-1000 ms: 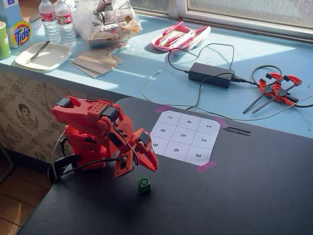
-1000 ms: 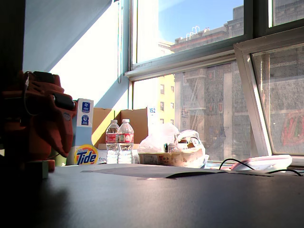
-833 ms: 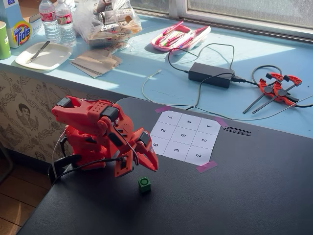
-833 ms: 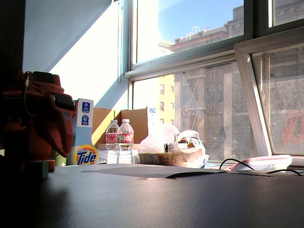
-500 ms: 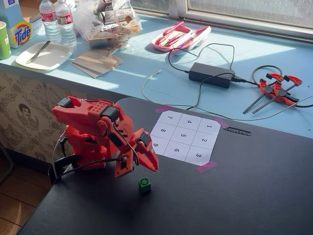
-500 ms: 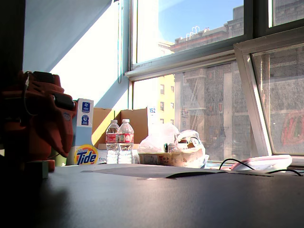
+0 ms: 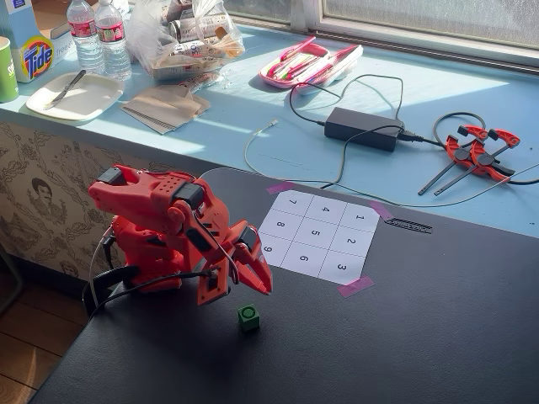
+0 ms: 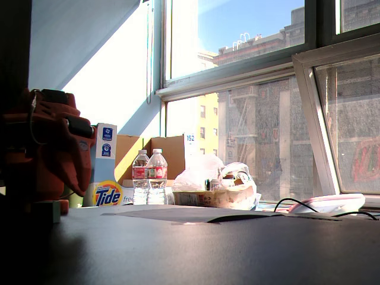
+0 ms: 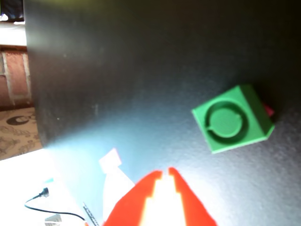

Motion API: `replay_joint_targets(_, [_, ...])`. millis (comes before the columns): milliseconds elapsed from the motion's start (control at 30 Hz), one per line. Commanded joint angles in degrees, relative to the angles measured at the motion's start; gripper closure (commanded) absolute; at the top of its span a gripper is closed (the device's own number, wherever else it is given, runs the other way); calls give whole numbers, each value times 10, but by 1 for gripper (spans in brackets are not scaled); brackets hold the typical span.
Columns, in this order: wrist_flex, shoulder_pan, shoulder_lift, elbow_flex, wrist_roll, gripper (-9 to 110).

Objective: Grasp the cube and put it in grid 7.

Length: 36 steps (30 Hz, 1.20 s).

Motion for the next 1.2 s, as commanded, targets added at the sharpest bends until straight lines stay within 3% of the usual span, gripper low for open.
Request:
replay_joint_targets(0, [1,1,3,41,1,101])
replay_joint_targets(1167, [1,-10,3,42,-13,101])
